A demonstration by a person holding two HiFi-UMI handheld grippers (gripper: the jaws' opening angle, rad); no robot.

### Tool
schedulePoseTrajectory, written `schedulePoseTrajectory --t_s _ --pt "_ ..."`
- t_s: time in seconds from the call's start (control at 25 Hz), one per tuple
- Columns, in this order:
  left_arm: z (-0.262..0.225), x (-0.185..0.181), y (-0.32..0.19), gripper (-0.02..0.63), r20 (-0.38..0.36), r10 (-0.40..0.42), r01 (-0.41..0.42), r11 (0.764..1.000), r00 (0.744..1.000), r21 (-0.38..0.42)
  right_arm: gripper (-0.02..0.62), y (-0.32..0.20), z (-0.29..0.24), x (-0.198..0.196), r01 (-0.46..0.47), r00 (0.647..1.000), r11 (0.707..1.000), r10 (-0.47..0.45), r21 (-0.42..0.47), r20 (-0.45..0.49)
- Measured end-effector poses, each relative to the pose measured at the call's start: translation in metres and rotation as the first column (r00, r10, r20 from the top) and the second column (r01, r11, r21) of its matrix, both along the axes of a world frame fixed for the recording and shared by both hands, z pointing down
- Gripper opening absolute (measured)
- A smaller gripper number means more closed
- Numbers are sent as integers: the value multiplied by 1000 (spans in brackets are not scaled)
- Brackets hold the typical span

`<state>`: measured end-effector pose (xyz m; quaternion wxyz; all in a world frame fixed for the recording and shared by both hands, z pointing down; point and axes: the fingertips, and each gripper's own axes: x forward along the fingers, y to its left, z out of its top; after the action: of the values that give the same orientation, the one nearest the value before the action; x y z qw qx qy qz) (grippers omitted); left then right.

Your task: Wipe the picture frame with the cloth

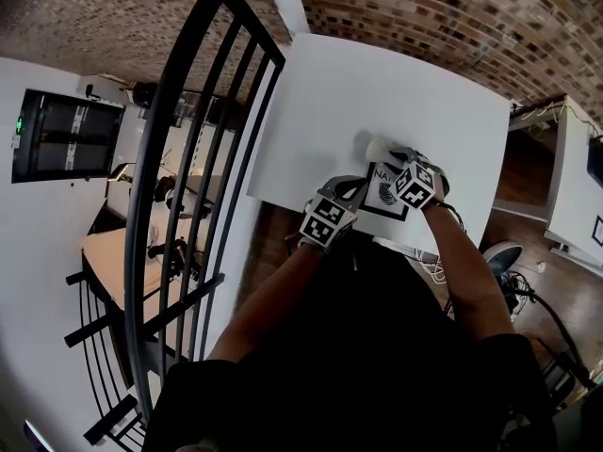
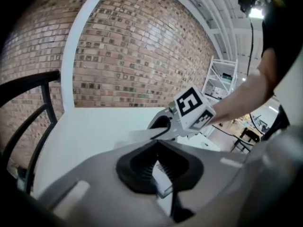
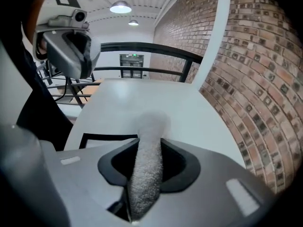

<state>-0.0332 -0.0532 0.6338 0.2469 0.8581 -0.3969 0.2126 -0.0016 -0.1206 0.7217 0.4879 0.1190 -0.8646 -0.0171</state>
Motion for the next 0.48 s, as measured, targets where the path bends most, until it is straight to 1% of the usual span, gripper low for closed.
schedulePoseTrajectory --t_s 0.04,0.12,0.2,0.28,0.36,0.48 --pt "4 -1 -1 2 4 -10 11 1000 1000 -21 109 -5 2 0 -17 1000 1000 17 -1 -8" --pt "8 1 -3 2 4 -19 19 999 1000 -40 107 -13 9 0 -40 999 999 40 -6 -24" --pt "10 5 -4 2 -5 -15 14 999 1000 -50 106 -14 18 0 -42 998 999 41 -26 -44" --pt "16 6 -4 1 7 -18 18 997 1000 -73 106 -10 25 1 -36 998 998 33 -52 -57" --pt "26 2 -4 2 42 -33 37 994 999 -102 106 1 26 1 -23 998 997 19 -69 -56" --pt "37 -1 -10 2 74 -48 57 989 996 -133 107 31 24 0 28 998 995 -33 -94 -54"
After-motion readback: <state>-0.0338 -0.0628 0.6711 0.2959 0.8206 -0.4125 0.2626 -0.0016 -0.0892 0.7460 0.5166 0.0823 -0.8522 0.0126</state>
